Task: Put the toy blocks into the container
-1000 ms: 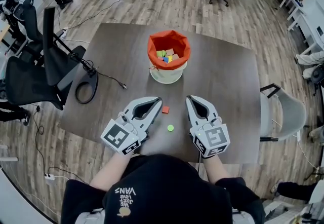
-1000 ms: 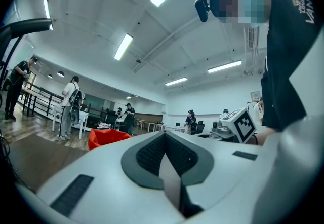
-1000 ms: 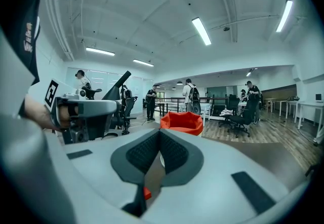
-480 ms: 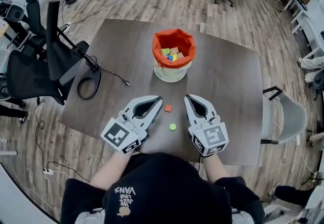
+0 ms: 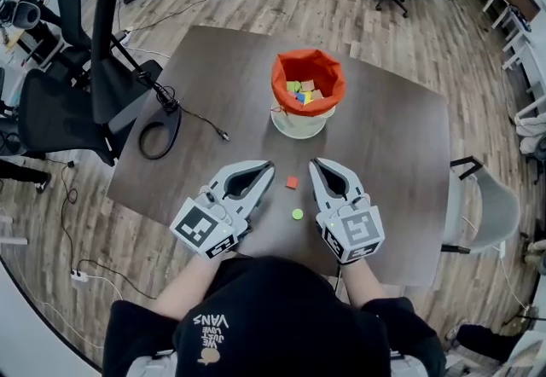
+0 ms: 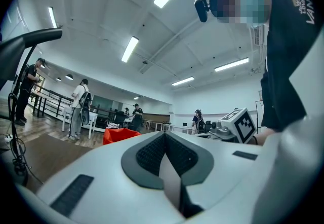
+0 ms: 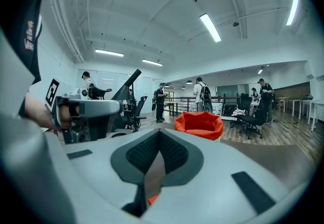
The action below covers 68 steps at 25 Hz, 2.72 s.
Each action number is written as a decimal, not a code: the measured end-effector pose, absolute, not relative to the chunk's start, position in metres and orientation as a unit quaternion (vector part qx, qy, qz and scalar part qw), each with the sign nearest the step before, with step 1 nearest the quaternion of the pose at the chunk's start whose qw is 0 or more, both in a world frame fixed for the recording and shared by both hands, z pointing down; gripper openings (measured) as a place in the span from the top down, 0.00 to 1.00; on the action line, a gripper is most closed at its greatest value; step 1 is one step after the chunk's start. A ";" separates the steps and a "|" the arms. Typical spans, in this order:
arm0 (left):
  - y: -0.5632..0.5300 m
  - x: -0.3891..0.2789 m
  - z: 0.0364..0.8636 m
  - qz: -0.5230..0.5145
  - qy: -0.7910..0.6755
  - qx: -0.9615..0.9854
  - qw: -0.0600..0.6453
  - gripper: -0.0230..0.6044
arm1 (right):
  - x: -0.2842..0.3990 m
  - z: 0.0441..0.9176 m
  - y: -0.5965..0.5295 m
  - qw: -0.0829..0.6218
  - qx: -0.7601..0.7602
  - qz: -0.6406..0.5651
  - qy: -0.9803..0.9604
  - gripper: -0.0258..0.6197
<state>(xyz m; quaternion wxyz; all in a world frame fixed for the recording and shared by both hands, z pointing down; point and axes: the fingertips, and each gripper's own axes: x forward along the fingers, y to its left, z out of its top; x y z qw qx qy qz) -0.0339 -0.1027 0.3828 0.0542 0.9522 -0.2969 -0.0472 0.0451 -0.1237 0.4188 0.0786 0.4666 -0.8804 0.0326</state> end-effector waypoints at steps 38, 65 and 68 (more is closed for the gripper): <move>-0.100 -0.046 0.387 -0.046 -0.307 0.949 0.065 0.95 | 0.025 0.593 -0.129 0.254 0.396 0.160 -0.868 0.93; -0.105 -0.047 0.392 -0.041 -0.309 0.947 0.071 0.95 | 0.018 0.655 -0.126 0.423 0.311 0.150 -0.838 0.60; -0.105 -0.047 0.393 -0.041 -0.310 0.947 0.071 0.95 | 0.021 0.662 -0.125 0.431 0.313 0.147 -0.833 0.60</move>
